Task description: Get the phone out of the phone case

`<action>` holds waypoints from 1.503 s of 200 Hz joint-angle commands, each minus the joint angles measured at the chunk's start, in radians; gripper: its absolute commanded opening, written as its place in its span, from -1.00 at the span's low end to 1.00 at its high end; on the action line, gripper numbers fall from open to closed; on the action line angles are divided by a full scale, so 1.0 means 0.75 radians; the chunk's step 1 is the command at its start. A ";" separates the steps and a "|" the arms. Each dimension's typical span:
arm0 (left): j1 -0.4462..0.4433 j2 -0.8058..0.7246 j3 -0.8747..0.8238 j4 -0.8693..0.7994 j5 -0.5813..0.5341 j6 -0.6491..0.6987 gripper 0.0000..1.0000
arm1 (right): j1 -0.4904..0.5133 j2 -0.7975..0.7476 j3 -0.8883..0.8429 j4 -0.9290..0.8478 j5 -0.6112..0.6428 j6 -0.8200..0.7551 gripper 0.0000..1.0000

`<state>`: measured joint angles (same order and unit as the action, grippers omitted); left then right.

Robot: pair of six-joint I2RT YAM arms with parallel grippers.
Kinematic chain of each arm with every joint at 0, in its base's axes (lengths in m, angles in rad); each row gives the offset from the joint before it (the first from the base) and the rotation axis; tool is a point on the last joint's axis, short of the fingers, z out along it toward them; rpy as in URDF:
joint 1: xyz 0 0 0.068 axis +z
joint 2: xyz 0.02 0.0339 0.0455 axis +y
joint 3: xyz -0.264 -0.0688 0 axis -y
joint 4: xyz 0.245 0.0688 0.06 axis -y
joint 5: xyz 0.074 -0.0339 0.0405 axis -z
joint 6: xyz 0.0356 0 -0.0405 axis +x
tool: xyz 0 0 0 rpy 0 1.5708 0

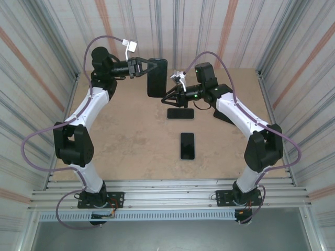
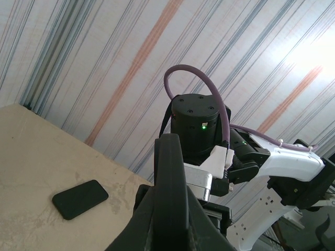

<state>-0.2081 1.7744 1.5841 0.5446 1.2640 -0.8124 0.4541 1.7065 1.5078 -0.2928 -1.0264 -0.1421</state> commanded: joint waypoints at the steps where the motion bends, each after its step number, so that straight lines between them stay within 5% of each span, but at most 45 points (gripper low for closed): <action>1: -0.004 -0.022 0.050 0.113 0.006 -0.033 -1.00 | 0.002 0.030 0.039 -0.022 -0.042 -0.013 -0.35; 208: -0.048 0.001 0.064 0.161 0.012 -0.095 -1.00 | -0.023 0.050 0.062 0.028 -0.120 0.061 -0.51; 300: -0.052 0.007 0.066 0.213 0.018 -0.385 -1.00 | -0.028 0.051 0.119 -0.154 0.022 -0.153 -0.67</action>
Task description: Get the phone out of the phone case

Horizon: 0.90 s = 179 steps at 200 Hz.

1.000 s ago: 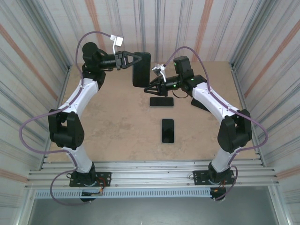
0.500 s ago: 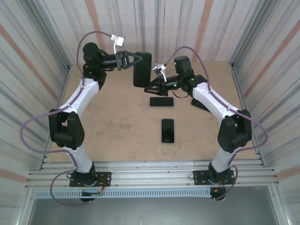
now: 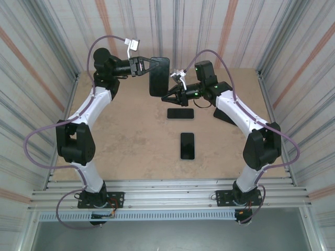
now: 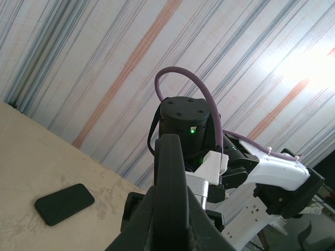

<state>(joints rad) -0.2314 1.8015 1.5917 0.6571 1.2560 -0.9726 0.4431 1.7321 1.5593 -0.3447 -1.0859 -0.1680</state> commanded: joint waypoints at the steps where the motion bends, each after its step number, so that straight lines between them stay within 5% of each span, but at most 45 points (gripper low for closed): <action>1: -0.021 -0.029 0.056 0.065 0.030 -0.174 -1.00 | -0.013 0.018 0.050 -0.086 0.100 -0.120 -0.67; 103: -0.061 -0.023 0.107 0.101 0.067 -0.402 -1.00 | -0.020 0.011 0.079 -0.109 0.203 -0.230 -0.69; 179: -0.082 -0.060 0.089 0.042 0.061 -0.387 -1.00 | -0.026 0.007 0.126 -0.191 0.325 -0.334 -0.71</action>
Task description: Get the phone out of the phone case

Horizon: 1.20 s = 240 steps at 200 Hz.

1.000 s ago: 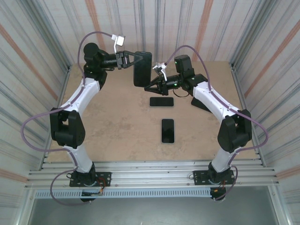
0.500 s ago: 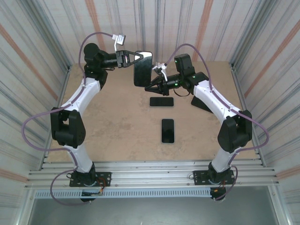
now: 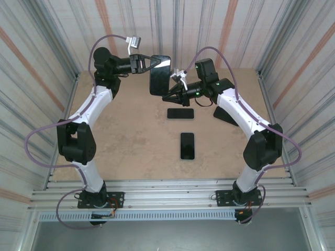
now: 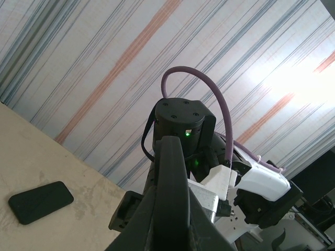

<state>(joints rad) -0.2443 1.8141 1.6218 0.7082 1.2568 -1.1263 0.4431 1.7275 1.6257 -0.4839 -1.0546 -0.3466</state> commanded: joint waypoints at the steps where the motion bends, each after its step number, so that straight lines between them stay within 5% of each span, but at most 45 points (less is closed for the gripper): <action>1: -0.065 -0.077 0.049 -0.026 0.060 -0.182 -1.00 | -0.026 0.013 0.036 -0.005 0.286 -0.096 -0.71; 88: -0.087 -0.083 0.044 -0.146 0.026 -0.053 -1.00 | -0.038 -0.046 -0.027 0.233 0.122 0.147 -0.68; 127: -0.072 -0.112 0.027 -0.257 -0.099 0.048 -1.00 | -0.052 -0.101 -0.134 0.359 0.086 0.300 -0.48; 181: -0.041 -0.146 -0.094 -0.247 -0.380 -0.127 -1.00 | -0.141 -0.239 -0.514 1.013 0.140 1.054 -0.09; 240: -0.036 -0.137 -0.146 -0.183 -0.439 -0.234 -1.00 | -0.156 -0.327 -0.760 1.450 0.276 1.507 -0.07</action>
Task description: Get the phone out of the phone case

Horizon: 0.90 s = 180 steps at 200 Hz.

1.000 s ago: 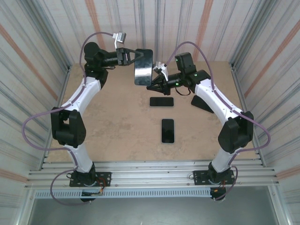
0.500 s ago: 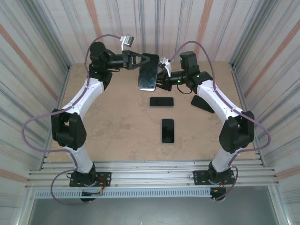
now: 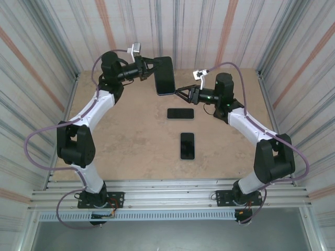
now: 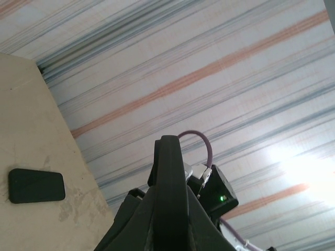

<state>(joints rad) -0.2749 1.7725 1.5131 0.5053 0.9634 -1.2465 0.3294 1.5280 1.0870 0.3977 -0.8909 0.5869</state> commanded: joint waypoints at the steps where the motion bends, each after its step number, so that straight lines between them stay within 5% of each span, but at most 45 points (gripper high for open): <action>1: 0.004 -0.082 -0.002 0.089 -0.049 -0.076 -1.00 | -0.005 -0.061 -0.043 0.277 0.058 0.265 -0.07; 180: 0.002 -0.062 -0.010 0.116 -0.068 -0.091 -1.00 | 0.010 0.010 -0.004 0.351 -0.033 0.325 -0.24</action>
<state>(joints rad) -0.2741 1.7725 1.4937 0.5568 0.9394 -1.3243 0.3267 1.5188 1.0489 0.6514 -0.8783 0.8303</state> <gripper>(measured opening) 0.129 0.379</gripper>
